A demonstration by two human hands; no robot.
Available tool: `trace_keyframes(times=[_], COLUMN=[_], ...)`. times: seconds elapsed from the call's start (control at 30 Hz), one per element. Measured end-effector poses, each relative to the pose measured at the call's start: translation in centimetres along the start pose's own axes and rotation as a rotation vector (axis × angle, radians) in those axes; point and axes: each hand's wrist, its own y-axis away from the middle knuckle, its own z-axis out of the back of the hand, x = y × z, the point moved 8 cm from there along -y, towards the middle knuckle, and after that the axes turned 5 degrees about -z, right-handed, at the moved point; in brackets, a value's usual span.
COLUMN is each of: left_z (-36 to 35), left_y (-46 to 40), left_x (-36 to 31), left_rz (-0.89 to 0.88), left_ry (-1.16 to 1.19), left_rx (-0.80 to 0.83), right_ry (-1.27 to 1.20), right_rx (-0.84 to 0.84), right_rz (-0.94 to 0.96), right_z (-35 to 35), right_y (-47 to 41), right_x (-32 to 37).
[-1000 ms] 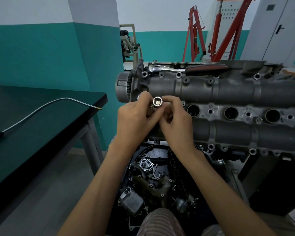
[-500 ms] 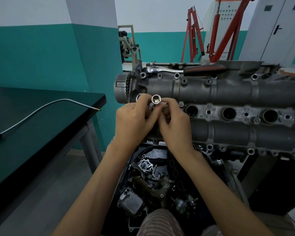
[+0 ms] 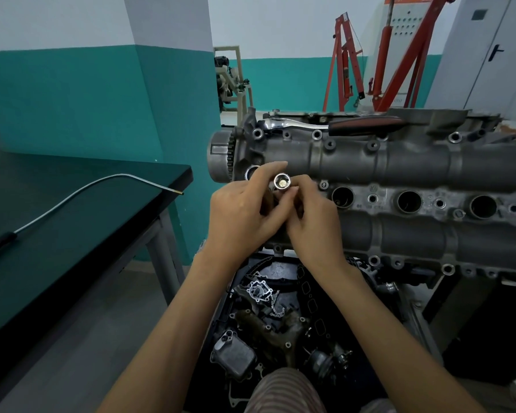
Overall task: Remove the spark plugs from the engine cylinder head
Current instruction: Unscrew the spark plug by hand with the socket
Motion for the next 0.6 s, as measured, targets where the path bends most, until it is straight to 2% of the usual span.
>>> trace_keyframes(times=[0.17,0.3,0.6], left_z=[-0.1,0.0,-0.2], left_y=[0.1,0.0,0.2], left_x=[0.4,0.4,0.0], left_rz=[0.018,0.049,-0.006], left_ry=[-0.043,-0.027,0.016], left_rx=[-0.045,-0.094,-0.001], right_ry=[0.04,0.006,-0.014], right_rx=[-0.013,-0.012,-0.023], right_rz=[-0.005,-0.102,-0.004], right_z=[0.0,-0.1,0.3], right_y=[-0.1,-0.1,0.2], right_x=[-0.1,-0.9,0.3])
